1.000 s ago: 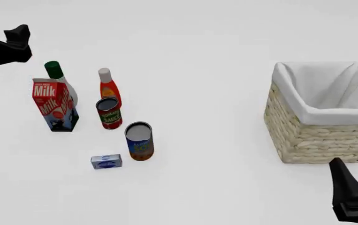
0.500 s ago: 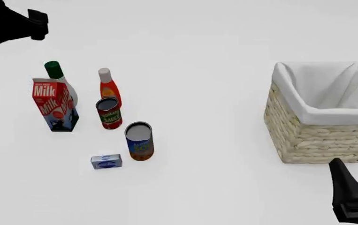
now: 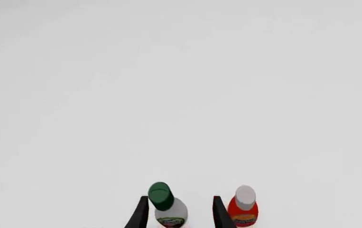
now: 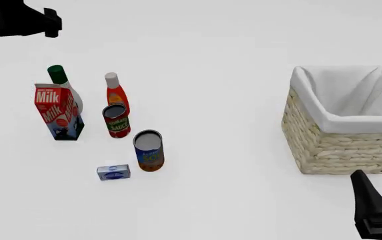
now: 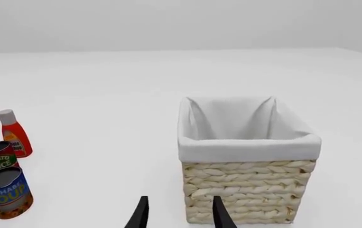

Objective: Pick the salad dressing and place it in the basket.

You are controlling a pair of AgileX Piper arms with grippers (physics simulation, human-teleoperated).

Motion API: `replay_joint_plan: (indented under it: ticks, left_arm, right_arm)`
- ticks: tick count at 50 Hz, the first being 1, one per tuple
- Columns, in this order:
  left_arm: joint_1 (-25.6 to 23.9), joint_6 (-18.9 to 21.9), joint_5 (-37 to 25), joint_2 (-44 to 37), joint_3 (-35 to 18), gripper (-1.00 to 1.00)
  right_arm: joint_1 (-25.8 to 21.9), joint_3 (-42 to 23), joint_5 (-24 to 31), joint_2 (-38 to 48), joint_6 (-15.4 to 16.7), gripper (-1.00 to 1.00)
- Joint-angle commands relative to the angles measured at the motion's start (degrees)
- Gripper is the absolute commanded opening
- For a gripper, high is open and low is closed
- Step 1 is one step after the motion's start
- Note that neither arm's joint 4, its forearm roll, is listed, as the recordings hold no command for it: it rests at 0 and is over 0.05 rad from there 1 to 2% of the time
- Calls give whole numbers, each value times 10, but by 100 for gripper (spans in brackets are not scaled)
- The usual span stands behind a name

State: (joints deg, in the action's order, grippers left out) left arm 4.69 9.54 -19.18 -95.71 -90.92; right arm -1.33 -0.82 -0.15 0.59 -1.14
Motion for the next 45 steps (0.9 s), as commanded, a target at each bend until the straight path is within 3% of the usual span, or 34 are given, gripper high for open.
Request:
replay_joint_plan:
  ticks: [1, 16, 26, 45]
  left_arm:
    - [22, -18, -50, -65, -88, 100]
    - [32, -57, -82, -124, -153, 100]
    - [43, -58, -113, -159, -201, 100]
    - [55, -38, -141, -202, -246, 100]
  right_arm:
    - [0, 1, 5, -3, 1, 100]
    - [2, 3, 6, -5, 0, 100]
    - [4, 8, 2, -5, -1, 100]
    - [2, 8, 5, -6, 2, 100]
